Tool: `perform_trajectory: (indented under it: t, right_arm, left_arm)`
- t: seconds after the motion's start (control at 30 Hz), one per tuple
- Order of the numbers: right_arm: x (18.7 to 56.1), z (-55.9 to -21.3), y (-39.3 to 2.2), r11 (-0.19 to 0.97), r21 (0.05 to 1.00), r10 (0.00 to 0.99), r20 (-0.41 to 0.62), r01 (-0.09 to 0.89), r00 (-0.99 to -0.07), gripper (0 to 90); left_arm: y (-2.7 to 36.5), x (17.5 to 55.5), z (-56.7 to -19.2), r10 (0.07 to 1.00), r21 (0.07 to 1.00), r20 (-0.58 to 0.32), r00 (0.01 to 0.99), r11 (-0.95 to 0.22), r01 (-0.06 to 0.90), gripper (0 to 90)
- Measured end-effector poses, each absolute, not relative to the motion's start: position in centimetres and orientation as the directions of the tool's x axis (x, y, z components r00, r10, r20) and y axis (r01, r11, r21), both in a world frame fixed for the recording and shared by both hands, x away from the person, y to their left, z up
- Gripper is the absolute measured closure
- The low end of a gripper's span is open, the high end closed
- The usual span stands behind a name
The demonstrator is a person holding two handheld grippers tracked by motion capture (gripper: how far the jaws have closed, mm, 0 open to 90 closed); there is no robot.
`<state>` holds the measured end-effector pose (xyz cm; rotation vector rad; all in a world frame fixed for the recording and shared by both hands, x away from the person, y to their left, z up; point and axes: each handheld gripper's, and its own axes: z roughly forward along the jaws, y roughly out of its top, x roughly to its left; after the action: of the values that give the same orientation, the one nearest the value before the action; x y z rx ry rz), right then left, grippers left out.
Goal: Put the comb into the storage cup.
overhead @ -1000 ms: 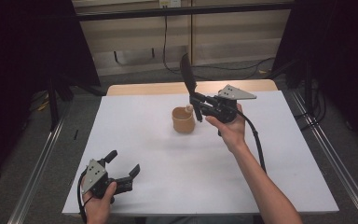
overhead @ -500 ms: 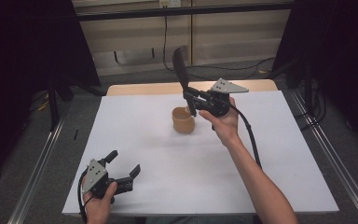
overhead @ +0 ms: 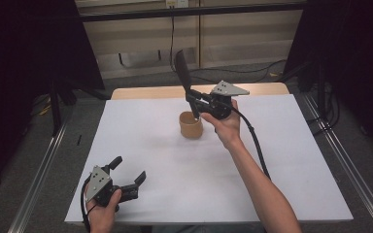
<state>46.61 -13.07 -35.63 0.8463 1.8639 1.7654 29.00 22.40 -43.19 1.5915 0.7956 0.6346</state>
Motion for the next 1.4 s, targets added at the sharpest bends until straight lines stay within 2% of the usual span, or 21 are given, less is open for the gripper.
perform_trajectory:
  t: [1.4]
  right_arm:
    - [48.7, -38.7, -10.8, 0.065, 0.987, 0.696, 0.062, 0.148, -0.716, 72.6]
  left_arm:
    - [22.2, 29.1, -43.3, 0.774, 0.983, -0.033, 0.632, -0.089, 0.159, 3.5]
